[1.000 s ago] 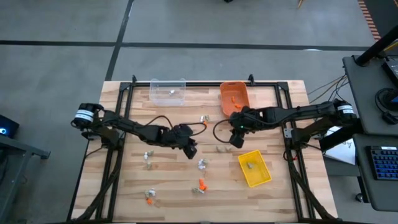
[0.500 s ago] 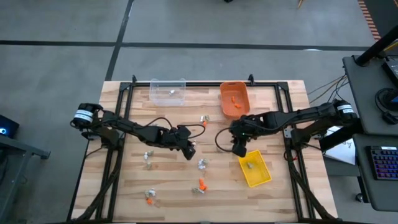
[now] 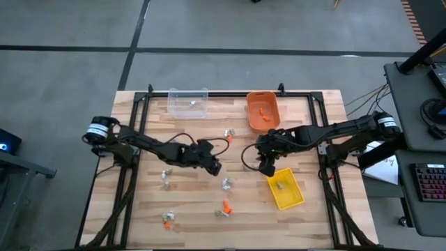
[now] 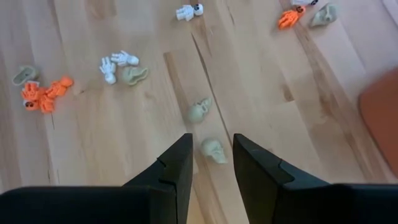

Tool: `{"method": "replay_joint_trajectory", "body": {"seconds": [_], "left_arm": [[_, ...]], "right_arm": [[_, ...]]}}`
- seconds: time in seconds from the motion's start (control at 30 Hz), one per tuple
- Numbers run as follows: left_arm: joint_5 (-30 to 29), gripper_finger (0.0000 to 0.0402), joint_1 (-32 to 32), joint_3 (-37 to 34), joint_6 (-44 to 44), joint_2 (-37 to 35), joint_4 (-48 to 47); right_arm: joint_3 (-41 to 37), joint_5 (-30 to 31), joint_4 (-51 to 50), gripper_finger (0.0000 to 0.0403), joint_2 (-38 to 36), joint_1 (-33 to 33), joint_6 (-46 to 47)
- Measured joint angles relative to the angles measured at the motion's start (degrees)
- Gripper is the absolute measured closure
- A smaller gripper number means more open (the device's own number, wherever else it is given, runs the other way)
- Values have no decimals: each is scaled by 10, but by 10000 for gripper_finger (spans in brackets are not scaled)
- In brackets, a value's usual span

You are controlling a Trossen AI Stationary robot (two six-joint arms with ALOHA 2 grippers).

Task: Sort Halloween decoration
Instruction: Put the white skeleton toy into the transparent bin

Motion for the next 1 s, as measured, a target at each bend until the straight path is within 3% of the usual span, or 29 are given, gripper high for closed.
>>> {"method": "replay_joint_trajectory", "body": {"seconds": [0.4,1.0], "left_arm": [[-17,292,-2,48,29,63,-21],[-56,292,-6,50,52,119,-18]], "right_arm": [[0,0,5,302,0,0,-2],[0,1,10,306,0,0,-2]]}}
